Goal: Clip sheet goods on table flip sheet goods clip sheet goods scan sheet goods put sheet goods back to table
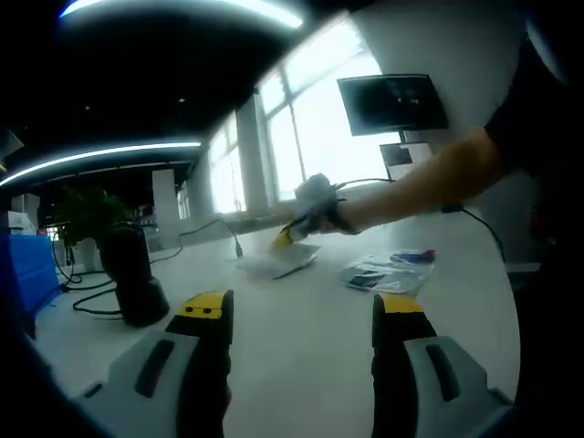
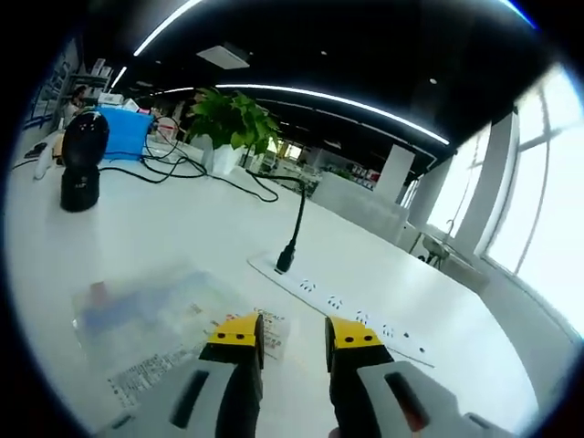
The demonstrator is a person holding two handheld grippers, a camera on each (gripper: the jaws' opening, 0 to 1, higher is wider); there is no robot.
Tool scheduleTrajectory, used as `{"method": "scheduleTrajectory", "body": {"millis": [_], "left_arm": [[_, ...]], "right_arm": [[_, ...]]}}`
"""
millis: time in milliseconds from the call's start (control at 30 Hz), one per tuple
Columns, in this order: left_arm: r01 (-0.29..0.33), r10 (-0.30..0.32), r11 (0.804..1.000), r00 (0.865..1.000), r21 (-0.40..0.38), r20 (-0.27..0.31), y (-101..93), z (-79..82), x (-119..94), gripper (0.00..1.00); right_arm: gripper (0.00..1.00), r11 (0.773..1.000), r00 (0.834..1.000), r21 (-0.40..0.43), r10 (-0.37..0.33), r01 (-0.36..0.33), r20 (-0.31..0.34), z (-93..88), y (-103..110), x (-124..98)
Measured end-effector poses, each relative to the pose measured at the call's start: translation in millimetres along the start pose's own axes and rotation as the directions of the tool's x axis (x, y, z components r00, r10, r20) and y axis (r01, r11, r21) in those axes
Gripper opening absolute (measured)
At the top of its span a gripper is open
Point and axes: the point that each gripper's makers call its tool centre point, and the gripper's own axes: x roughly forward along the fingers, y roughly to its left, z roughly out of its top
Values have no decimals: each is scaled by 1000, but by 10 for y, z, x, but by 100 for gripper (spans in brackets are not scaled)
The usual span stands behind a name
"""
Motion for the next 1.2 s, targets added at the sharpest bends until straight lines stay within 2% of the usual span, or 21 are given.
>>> {"method": "scheduleTrajectory", "body": {"millis": [200, 367, 500, 667, 833, 967, 1100, 1200], "left_arm": [[0, 0, 1000, 1000, 5, -2, -7, -3, 1, 54], [-1, 1, 1000, 1000, 6, -3, -7, -4, 1, 54], [0, 0, 1000, 1000, 7, -5, -8, -8, 1, 54], [-2, 2, 1000, 1000, 9, -6, -8, -8, 1, 54], [-3, 3, 1000, 1000, 12, -8, -9, -12, 2, 54], [-5, 5, 1000, 1000, 11, -7, -7, -10, -1, 54], [-3, 3, 1000, 1000, 11, -7, -9, -9, -1, 54], [-3, 3, 1000, 1000, 10, -6, -8, -9, -1, 54]], "right_arm": [[30, 996, 999, 89, 10, -14, 45, 124, -27, -137], [31, 998, 995, 67, 15, -22, 101, 326, 2, -288], [35, 996, 990, 63, 50, -58, 131, 457, 113, -362], [42, 985, 982, 108, 119, -136, 148, 562, 339, -425], [46, 974, 980, 139, 164, -179, 113, 489, 548, -429], [51, 969, 974, 124, 199, -212, 107, 445, 683, -439], [64, 962, 967, 114, 237, -247, 94, 373, 811, -417], [67, 956, 962, 114, 263, -270, 73, 286, 890, -398]]}}
